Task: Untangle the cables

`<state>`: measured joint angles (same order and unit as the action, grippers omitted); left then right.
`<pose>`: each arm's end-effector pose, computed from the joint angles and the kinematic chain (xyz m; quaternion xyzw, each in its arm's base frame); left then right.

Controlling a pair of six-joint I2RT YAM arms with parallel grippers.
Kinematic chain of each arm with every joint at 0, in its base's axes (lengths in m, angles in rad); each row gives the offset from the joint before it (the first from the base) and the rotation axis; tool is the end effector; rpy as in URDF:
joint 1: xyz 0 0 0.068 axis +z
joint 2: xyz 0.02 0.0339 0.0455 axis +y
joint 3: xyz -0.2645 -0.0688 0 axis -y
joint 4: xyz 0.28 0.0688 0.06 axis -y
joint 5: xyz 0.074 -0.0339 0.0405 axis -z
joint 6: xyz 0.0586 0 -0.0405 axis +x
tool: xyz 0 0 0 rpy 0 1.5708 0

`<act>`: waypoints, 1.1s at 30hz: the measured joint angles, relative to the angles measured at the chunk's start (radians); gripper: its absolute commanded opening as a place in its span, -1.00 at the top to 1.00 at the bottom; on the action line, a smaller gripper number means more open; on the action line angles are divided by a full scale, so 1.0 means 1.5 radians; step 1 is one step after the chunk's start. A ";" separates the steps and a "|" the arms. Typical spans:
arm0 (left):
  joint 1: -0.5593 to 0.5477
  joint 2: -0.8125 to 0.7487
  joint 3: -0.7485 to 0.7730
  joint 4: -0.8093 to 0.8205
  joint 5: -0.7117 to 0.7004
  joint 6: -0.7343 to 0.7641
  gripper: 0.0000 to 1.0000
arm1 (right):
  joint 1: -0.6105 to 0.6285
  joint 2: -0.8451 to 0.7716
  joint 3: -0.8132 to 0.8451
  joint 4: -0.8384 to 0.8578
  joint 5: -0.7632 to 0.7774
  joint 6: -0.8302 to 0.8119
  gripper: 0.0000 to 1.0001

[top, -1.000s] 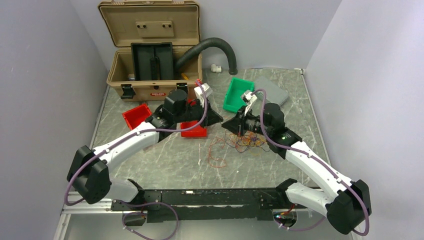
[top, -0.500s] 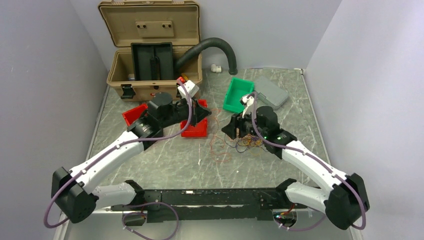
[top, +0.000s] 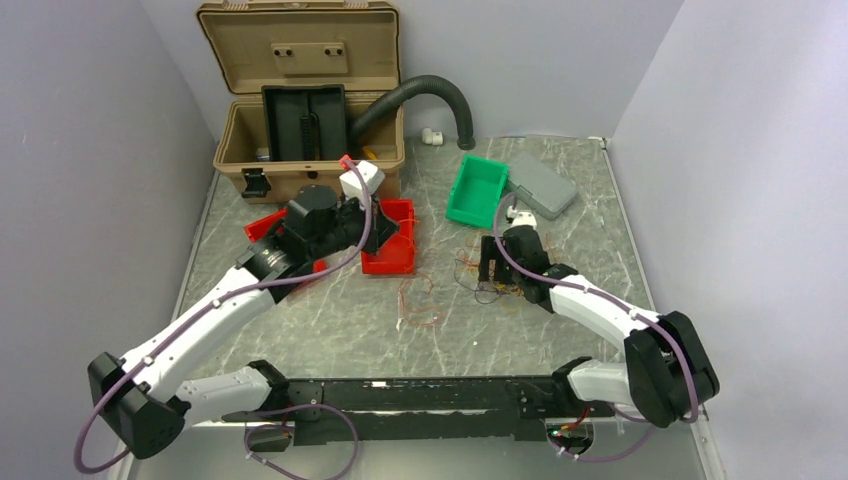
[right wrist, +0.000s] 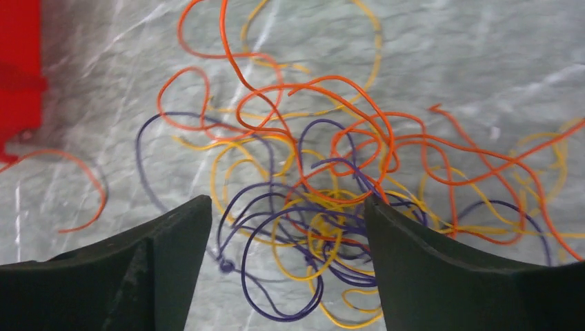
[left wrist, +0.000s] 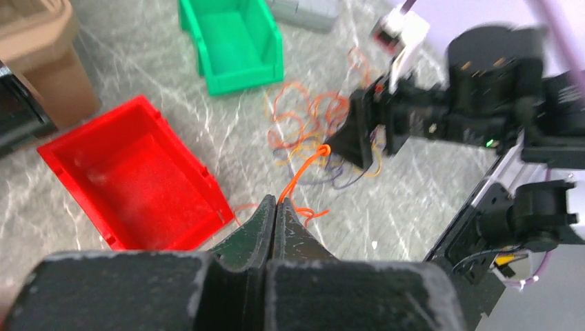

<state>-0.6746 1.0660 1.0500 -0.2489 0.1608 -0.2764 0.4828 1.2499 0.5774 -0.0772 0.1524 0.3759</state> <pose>0.2286 -0.1949 0.3660 0.2044 0.7664 -0.3339 0.5092 0.2606 0.1265 0.1471 -0.0185 0.9146 0.1022 0.3909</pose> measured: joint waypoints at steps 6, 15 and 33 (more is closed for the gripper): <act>-0.026 0.074 -0.026 -0.037 -0.009 -0.009 0.81 | -0.035 -0.058 -0.012 -0.024 0.030 0.022 -0.89; -0.127 0.196 -0.055 -0.117 -0.093 -0.048 -0.99 | -0.036 -0.190 -0.046 -0.031 0.016 0.029 -0.90; -0.140 0.388 -0.078 -0.068 -0.177 -0.158 -0.69 | -0.036 -0.288 -0.070 -0.031 -0.017 0.033 -0.87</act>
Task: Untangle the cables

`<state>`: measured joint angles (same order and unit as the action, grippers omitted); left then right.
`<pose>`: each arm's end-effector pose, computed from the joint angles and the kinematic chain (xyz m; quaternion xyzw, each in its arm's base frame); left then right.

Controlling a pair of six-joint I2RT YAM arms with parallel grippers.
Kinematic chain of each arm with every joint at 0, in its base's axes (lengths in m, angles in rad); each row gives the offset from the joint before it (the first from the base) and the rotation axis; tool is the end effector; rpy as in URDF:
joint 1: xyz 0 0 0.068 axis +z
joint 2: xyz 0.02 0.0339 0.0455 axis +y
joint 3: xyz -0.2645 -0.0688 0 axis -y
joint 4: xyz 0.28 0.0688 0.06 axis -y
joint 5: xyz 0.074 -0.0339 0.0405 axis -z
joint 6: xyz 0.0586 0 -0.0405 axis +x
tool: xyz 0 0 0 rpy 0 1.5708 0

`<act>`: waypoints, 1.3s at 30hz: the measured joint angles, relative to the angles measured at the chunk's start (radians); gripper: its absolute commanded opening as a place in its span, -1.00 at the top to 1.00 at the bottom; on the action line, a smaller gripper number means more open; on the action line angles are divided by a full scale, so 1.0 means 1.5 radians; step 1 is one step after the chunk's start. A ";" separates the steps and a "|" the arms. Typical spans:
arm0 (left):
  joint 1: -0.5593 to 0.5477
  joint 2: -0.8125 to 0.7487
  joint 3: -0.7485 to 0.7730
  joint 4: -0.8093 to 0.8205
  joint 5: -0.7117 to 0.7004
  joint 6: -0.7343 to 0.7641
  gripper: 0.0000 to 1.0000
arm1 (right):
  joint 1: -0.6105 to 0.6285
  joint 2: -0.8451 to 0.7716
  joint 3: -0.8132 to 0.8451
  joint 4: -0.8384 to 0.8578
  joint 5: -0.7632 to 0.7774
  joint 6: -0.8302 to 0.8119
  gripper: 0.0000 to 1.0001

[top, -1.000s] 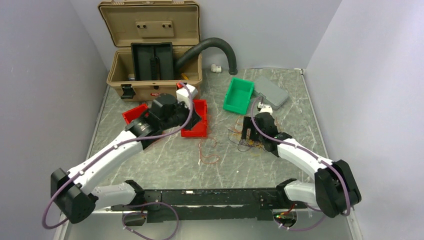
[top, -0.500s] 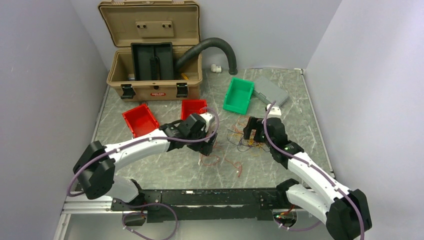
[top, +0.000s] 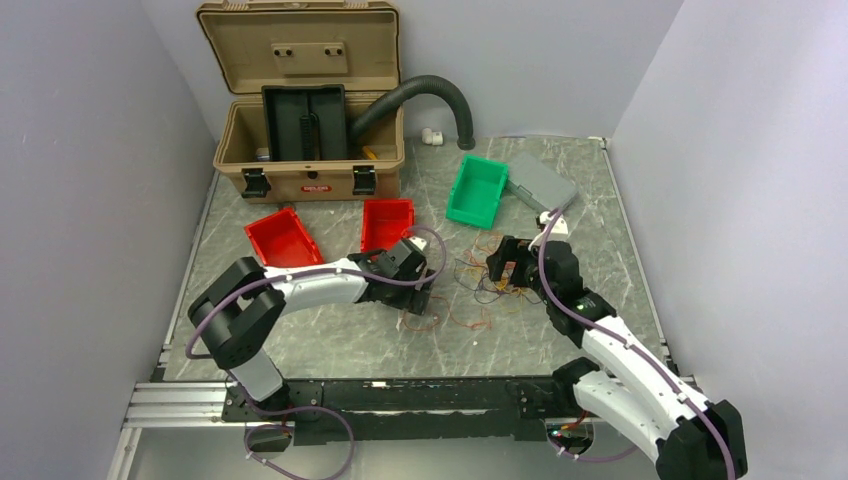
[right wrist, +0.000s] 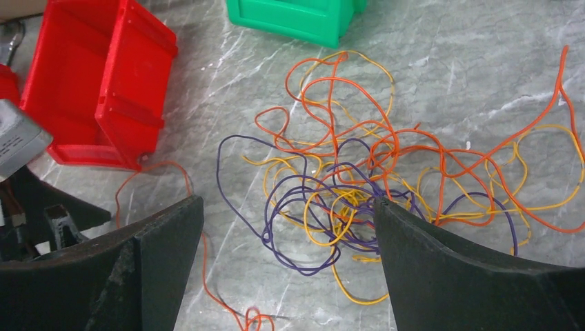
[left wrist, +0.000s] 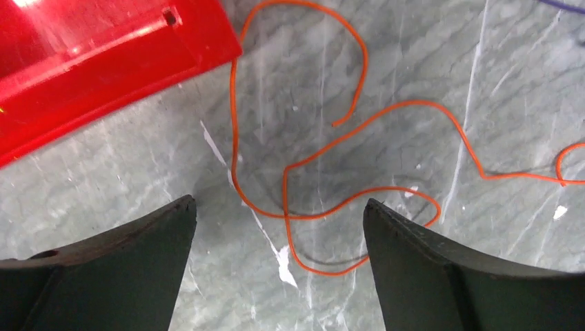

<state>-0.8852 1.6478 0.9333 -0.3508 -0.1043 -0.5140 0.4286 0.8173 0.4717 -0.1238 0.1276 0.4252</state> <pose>0.2296 -0.2711 0.1233 0.1656 0.9527 -0.1222 0.2236 0.2220 0.0932 0.2082 0.0319 0.8505 0.1668 0.4978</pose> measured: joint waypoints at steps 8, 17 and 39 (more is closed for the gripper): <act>0.001 0.010 -0.021 0.087 -0.056 -0.044 0.53 | 0.000 -0.032 -0.011 0.004 -0.016 0.015 -0.86; -0.001 0.007 -0.055 0.166 -0.071 -0.069 1.00 | 0.000 -0.044 -0.021 0.009 -0.022 0.016 -0.85; 0.050 -0.347 0.045 -0.202 -0.103 0.074 1.00 | 0.005 0.046 -0.006 0.013 -0.163 0.003 -1.00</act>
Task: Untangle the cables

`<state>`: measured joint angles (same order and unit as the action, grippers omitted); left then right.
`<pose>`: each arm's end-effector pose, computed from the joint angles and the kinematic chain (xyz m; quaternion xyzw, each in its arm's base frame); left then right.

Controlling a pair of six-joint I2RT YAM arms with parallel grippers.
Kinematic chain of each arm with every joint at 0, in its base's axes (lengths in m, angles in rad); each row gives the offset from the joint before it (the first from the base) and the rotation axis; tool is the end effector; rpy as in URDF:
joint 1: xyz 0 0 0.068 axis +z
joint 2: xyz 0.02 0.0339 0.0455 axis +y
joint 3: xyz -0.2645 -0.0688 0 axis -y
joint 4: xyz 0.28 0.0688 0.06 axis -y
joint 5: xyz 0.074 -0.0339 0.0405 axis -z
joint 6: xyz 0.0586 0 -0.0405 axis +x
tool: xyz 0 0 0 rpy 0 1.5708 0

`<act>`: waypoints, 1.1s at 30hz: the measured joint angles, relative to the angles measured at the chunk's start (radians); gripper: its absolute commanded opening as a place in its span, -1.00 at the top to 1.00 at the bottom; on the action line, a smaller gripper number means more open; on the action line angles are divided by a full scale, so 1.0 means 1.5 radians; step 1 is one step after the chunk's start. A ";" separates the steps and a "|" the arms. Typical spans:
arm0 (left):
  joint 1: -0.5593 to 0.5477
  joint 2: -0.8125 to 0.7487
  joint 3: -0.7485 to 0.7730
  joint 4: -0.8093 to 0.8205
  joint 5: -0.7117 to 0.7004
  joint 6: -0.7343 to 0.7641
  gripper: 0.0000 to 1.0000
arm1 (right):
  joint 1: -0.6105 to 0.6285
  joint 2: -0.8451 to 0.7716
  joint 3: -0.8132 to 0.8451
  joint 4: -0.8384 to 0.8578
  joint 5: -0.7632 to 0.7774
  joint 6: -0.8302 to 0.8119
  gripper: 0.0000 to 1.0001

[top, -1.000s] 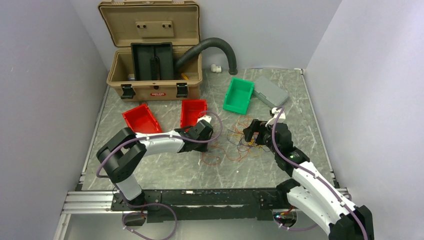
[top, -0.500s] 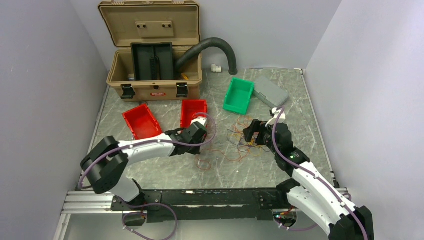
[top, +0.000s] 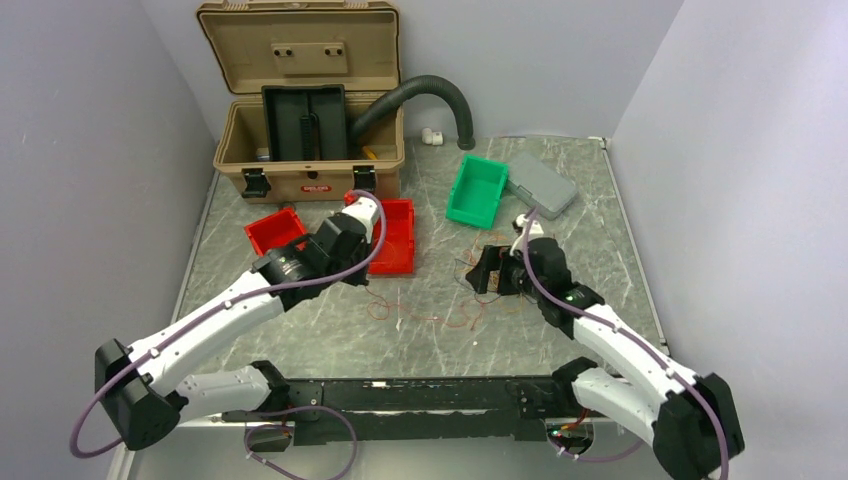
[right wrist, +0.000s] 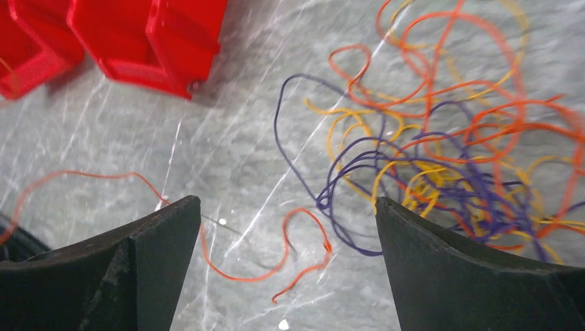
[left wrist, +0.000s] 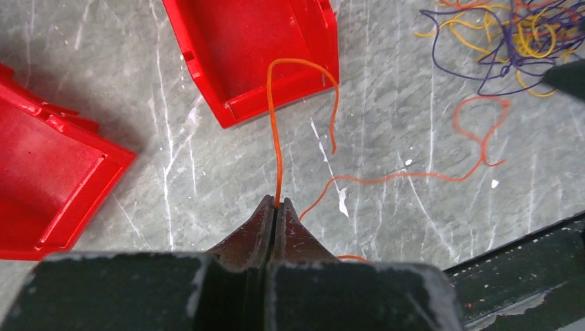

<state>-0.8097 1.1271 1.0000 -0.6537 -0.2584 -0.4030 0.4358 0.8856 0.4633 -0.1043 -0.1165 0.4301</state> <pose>0.2071 -0.1958 0.2845 0.1363 0.9065 -0.1197 0.3813 0.2210 0.1104 0.1918 -0.0315 0.8652 0.2547 0.4307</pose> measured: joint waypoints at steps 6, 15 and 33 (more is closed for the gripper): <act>0.023 -0.011 0.012 -0.017 0.045 0.015 1.00 | 0.062 0.096 0.039 -0.042 0.017 0.045 -1.00; 0.027 -0.011 -0.025 -0.009 0.094 0.017 1.00 | 0.149 0.061 -0.034 -0.047 0.081 0.219 -1.00; 0.032 -0.008 -0.102 0.037 0.139 -0.007 1.00 | 0.309 0.357 0.089 0.056 0.106 0.306 0.93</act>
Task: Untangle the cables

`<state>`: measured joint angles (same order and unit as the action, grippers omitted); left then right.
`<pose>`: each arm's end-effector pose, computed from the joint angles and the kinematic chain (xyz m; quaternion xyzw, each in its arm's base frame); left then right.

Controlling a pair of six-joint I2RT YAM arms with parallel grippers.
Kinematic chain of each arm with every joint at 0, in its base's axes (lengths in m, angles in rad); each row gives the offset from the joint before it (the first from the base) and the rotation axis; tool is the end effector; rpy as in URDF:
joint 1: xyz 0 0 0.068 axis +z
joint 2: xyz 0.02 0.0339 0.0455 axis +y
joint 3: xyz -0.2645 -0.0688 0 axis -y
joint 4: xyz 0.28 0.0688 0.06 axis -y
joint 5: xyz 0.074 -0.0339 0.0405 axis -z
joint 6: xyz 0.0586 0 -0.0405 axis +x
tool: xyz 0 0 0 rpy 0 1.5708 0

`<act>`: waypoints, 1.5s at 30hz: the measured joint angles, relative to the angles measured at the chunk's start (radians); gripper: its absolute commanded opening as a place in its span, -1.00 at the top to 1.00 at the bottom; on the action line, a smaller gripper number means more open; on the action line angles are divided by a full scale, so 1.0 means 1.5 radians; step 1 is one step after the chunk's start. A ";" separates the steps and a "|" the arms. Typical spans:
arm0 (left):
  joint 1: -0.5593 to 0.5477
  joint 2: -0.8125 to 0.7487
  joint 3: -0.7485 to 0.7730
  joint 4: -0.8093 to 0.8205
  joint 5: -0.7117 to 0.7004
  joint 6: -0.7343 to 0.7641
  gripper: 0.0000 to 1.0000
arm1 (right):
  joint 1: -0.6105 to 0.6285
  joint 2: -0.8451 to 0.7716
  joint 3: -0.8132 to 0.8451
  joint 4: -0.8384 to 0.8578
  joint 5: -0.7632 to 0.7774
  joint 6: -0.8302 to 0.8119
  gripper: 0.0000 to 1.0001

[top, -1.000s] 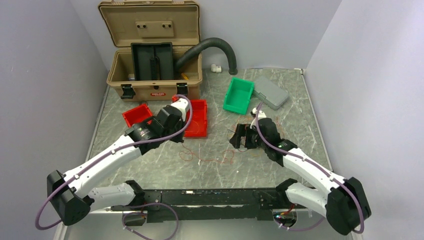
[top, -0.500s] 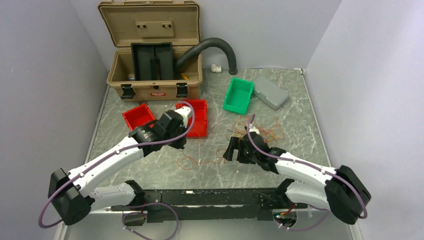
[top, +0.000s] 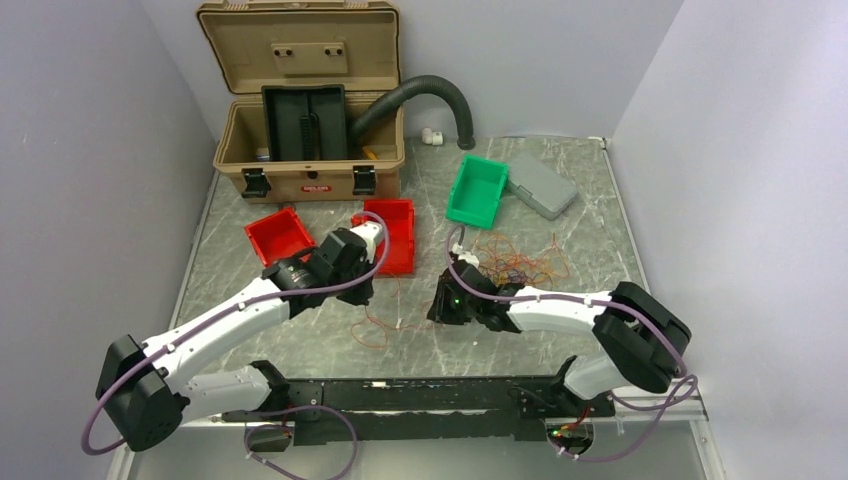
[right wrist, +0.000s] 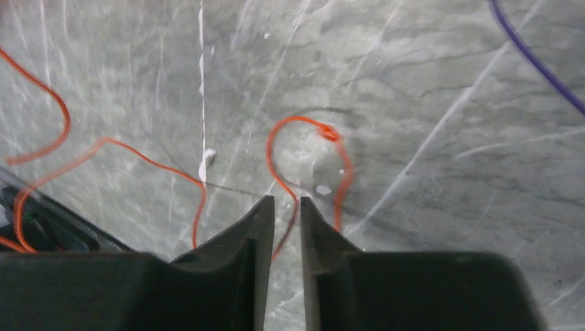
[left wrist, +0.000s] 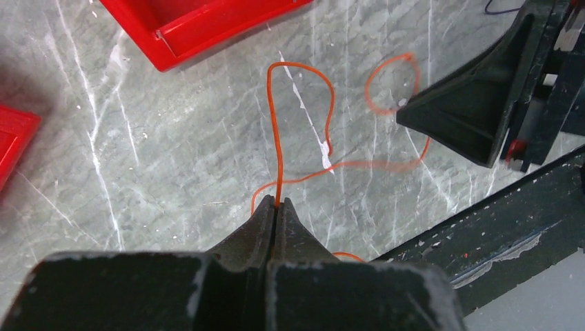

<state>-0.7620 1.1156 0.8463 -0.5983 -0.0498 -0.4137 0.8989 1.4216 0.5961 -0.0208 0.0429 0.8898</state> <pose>0.2012 -0.1879 0.2333 0.1542 0.9258 -0.1715 0.2995 0.1903 0.2352 0.1107 0.0033 0.9349 0.2637 0.2374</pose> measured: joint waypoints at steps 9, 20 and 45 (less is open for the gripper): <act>0.040 -0.023 -0.002 0.021 -0.001 -0.012 1.00 | 0.010 -0.007 0.057 -0.015 -0.017 -0.029 1.00; 0.113 0.015 0.135 0.043 0.000 0.008 1.00 | -0.051 -0.033 0.205 -0.033 -0.022 -0.120 1.00; 0.142 0.242 0.097 0.352 -0.160 -0.040 1.00 | -0.123 0.145 0.395 0.006 -0.025 -0.258 1.00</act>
<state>-0.5491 1.4792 0.9916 -0.0700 -0.2901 -0.4736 0.7147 1.6390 1.1881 -0.0116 0.0055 0.5026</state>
